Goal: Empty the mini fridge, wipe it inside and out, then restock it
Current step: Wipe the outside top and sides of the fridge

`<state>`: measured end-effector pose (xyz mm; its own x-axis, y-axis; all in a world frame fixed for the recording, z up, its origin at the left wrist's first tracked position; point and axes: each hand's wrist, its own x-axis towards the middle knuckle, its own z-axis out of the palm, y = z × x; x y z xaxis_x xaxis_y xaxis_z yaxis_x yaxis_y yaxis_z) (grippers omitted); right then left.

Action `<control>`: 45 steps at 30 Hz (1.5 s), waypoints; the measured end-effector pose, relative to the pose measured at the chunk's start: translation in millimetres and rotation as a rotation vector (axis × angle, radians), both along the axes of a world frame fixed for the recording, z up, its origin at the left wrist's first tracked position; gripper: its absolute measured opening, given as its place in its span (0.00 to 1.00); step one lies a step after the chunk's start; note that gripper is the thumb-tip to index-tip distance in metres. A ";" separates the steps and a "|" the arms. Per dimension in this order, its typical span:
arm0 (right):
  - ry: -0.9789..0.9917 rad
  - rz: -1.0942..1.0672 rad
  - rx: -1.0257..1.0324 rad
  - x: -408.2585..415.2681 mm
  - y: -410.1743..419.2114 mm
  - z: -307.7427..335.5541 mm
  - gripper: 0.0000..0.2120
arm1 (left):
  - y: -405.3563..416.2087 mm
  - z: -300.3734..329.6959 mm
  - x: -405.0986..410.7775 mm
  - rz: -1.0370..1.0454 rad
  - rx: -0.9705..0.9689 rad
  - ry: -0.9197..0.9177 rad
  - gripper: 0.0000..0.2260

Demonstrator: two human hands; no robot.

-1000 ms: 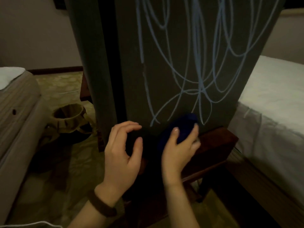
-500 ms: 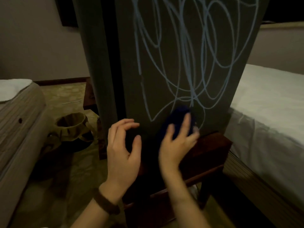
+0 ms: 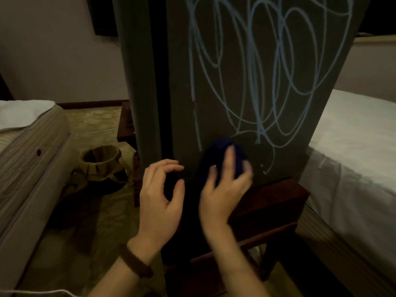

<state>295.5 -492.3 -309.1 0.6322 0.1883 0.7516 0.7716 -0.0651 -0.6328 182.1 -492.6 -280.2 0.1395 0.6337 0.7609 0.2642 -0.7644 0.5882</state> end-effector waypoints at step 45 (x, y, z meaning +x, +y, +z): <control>0.227 -0.068 0.155 59.9 10.3 30.5 0.23 | 4.7 -5.2 7.3 0.069 -0.023 0.229 0.18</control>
<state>355.4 -481.9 -278.6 0.7950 0.0339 0.6057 0.6061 -0.0006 -0.7954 189.4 -487.9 -285.4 0.2626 0.6645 0.6996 0.4433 -0.7271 0.5242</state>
